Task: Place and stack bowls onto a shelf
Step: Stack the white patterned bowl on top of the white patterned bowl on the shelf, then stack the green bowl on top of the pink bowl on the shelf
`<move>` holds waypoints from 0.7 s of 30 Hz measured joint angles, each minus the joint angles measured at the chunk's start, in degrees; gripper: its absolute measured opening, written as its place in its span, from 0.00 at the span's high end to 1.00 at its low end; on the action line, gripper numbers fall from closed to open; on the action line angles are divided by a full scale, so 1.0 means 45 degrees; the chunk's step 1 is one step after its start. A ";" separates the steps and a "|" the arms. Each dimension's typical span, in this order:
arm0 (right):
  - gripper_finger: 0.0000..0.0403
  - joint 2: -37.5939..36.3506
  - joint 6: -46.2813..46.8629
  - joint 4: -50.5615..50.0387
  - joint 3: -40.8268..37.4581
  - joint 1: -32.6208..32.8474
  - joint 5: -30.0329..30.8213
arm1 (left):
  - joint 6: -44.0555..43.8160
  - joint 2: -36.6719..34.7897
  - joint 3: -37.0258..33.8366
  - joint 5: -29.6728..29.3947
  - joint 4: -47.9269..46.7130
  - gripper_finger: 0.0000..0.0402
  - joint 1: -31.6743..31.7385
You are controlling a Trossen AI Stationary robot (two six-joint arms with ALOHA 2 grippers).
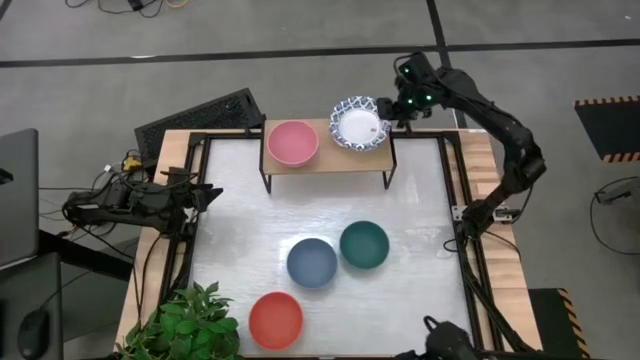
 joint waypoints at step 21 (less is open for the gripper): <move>0.47 -0.2094 0.0614 -0.4327 0.0000 0.4858 0.3975 | 0.0374 0.1431 0.0005 0.1671 0.1797 0.25 -0.0002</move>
